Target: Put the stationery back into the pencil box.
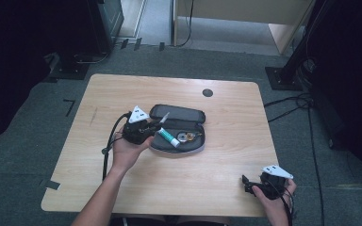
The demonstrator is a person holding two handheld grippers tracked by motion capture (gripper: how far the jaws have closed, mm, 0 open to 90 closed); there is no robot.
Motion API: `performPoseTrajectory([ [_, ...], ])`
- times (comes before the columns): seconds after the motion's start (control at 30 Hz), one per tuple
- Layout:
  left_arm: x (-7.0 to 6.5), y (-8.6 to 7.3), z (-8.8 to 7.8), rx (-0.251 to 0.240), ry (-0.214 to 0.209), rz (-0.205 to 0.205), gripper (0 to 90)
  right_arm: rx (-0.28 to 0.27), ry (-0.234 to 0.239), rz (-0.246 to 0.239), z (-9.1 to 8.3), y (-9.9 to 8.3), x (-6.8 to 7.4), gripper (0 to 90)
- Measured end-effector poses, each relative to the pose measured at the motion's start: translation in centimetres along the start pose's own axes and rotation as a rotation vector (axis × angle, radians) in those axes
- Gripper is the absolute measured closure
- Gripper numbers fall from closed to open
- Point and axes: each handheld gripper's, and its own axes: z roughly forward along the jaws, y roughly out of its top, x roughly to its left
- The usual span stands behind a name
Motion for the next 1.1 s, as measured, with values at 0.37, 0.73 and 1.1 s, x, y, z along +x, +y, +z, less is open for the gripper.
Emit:
performPoseTrajectory([
  [0.37, -0.9, 1.3, 2.1, -0.007, -0.034, 0.014, 81.1, -0.002, 0.0, -0.003, 0.0, 0.0, 0.0, 0.0],
  [0.73, -0.8, 1.6, 4.1, -0.003, -0.039, 0.051, 81.2, -0.002, -0.001, -0.003, 0.0, 0.0, 0.0, 0.0],
  [1.1, -0.6, 1.1, 5.3, 0.018, -0.041, 0.118, 81.1, -0.002, -0.001, -0.004, 0.0, 0.0, 0.0, 0.0],
])
